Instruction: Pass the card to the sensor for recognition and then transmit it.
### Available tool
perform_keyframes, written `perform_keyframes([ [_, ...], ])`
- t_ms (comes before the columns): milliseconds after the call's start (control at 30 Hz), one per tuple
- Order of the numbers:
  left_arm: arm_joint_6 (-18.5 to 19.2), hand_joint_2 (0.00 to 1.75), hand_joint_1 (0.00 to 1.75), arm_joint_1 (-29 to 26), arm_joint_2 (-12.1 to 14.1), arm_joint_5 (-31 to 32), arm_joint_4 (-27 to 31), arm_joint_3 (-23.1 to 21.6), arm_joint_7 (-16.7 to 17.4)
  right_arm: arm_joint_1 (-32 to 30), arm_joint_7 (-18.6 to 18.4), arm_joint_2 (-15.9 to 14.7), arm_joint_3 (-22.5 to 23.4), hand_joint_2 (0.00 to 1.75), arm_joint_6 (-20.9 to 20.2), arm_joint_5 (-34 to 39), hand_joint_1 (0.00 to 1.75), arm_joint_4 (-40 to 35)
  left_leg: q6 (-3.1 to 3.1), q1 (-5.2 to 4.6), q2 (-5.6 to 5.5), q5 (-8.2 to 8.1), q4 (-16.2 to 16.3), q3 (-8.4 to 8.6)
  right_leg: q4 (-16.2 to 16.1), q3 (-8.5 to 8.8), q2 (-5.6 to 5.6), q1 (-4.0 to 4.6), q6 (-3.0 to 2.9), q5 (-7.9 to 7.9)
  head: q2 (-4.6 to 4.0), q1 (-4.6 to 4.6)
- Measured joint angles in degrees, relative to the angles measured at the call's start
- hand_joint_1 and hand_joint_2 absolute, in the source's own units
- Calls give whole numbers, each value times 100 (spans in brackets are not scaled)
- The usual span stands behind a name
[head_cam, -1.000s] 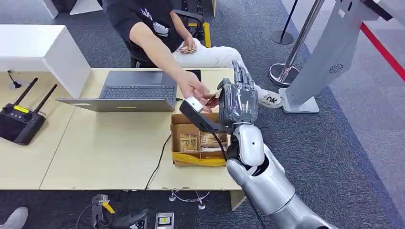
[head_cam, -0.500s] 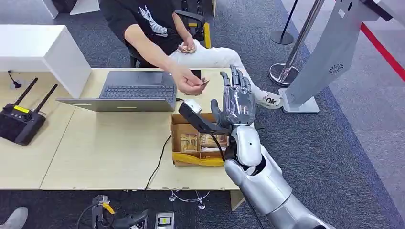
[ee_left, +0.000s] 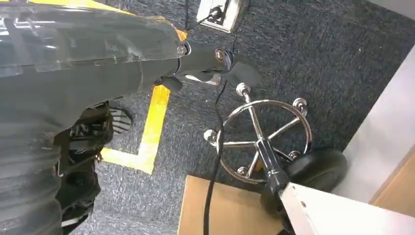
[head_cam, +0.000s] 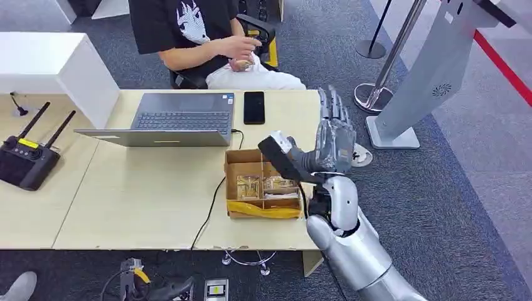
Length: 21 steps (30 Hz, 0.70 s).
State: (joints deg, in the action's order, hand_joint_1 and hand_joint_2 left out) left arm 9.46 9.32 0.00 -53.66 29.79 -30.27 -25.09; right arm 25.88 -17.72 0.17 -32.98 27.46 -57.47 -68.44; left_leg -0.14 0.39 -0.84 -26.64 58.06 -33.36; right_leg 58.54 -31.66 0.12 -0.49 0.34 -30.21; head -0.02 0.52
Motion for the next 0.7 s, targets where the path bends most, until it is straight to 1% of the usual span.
perform_keyframes([
  [33, -9, 175, 0, -14, 2, -4, 0, 0, -17, -109, 140, -59, 133, 175, 243, 258, 0, -35, 0, 0, 1, 0, 0, 1, -2, -1, 0, 0, 0, 0, 0, 2],
  [100, -48, 175, 0, -50, 2, -55, 4, 0, -68, -404, 551, -174, 460, 175, 846, 1203, 0, -113, 3, 0, -1, -2, 1, 2, -5, 1, 0, -1, 0, 0, 0, 2],
  [133, -59, 175, 0, -79, 4, -76, 4, 0, -100, -572, 824, -227, 711, 175, 987, 1767, 0, -146, 2, 0, 0, -5, 2, 4, -7, 0, 0, -1, 0, -1, 0, 4],
  [167, -63, 175, 0, -117, 11, -116, 7, 2, -135, -764, 1185, -277, 1012, 175, 1015, 2407, 0, -146, 1, 0, -1, -8, 1, 3, -7, 3, -2, -1, 0, -1, 0, -2],
  [200, -81, 175, 0, -166, 17, -151, 13, 9, -172, -1017, 1681, -323, 1392, 175, 1020, 3137, 0, -127, 6, 0, -5, -12, 1, 2, -9, 6, -4, 0, 1, -2, 0, 2],
  [233, -98, 175, 0, -219, 39, -190, 26, 20, -199, -1244, 2106, -361, 1710, 175, 1020, 3715, 0, -63, 7, 0, -6, -13, 1, 4, -11, 3, -5, -1, 0, -5, 0, 0],
  [300, -120, 175, 0, -347, 79, -280, 79, 33, -254, -1621, 3114, -476, 2479, 175, 1011, 4919, 0, 346, 8, -1, -10, -16, 1, -5, -14, 4, -14, -1, 0, -7, 0, 2],
  [333, -125, 175, 0, -396, 96, -326, 101, 35, -260, -1730, 3489, -516, 2825, 175, 1002, 5371, 0, 637, 8, -1, -10, -18, 1, -6, -14, -2, -14, -1, 0, -7, 0, 2],
  [400, -125, 175, 0, -452, 135, -411, 127, 39, -288, -1927, 3925, -594, 3389, 175, 998, 5907, 0, 1265, 6, -1, -5, -22, 1, -6, -16, -5, -5, -1, 0, -7, 0, 2],
  [433, -125, 175, 0, -469, 155, -435, 142, 42, -288, -2029, 3956, -623, 3642, 175, 993, 6056, 0, 1564, 6, -1, -6, -22, 0, -6, -16, -4, -7, -1, 0, -8, 0, 0],
  [467, -125, 175, 0, -492, 184, -498, 164, 50, -288, -2099, 3756, -645, 3937, 175, 996, 6212, 0, 1874, 7, 1, -4, -25, 1, -3, -17, -6, -5, -1, -1, -9, 0, 0],
  [500, -127, 175, 0, -522, 206, -562, 184, 61, -288, -2158, 3432, -642, 4151, 175, 1002, 6411, 0, 2159, 6, 5, -2, -30, 1, 2, -19, -10, -3, 0, -3, -12, 0, 0],
  [567, -162, 175, 0, -589, 258, -739, 243, 81, -288, -2325, 2632, -618, 4803, 175, 1020, 6872, 0, 2937, 12, 4, -7, -35, 1, 6, -19, -4, -6, 0, 3, -32, 0, -2],
  [600, -203, 175, 0, -647, 289, -840, 276, 85, -288, -2506, 2225, -594, 5214, 175, 1024, 6926, 0, 3420, 6, 6, -23, -40, 0, 6, -18, 13, -21, 3, -4, -39, 0, 9],
  [633, -262, 175, 175, -726, 317, -951, 315, 96, -288, -2674, 1891, -544, 5484, 175, 1024, 6838, 45, 3768, -6, 10, -26, -48, -1, 5, -15, 21, -24, 9, -7, -42, 0, 4],
  [667, -308, 175, 175, -817, 361, -1052, 365, 123, -288, -2823, 1528, -494, 5685, 175, 1024, 6720, 175, 4062, -15, 13, -18, -55, -2, 6, -11, 20, -14, 14, -18, -48, 0, 7],
  [700, -343, 175, 175, -909, 413, -1151, 428, 158, -288, -2926, 1216, -444, 5848, 175, 1022, 6538, 175, 4349, -29, 18, 10, -66, -3, 11, -8, 17, 18, 18, -21, -48, 0, -2],
])
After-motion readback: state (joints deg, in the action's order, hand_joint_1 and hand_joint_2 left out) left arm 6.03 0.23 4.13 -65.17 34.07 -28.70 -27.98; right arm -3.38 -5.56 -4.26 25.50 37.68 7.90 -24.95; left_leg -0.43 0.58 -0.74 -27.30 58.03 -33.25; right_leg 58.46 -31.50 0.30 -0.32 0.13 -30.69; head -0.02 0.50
